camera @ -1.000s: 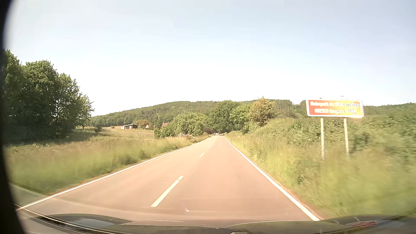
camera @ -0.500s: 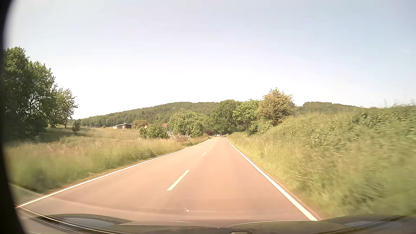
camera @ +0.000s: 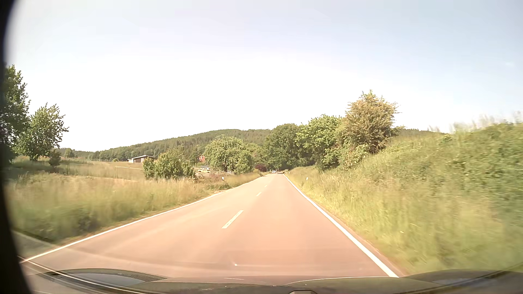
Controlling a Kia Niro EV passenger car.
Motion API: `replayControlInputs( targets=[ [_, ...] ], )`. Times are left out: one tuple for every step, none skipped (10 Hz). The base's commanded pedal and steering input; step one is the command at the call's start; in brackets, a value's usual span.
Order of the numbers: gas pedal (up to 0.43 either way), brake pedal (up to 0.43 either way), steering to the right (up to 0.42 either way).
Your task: Follow the waypoints while adhering to traffic rules and regulations
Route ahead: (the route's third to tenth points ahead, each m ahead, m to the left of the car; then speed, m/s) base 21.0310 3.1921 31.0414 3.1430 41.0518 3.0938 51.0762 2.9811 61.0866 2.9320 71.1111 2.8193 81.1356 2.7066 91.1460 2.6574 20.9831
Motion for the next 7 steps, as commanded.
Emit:
replayControlInputs(
  targets=[
    [0.299, 0.000, 0.001],
    [0.299, 0.000, 0.001],
    [0.299, 0.000, 0.001],
    [0.299, 0.000, 0.001],
    [0.299, 0.000, 0.001],
    [0.299, 0.000, 0.001],
    [0.299, 0.000, 0.000]
  ],
)
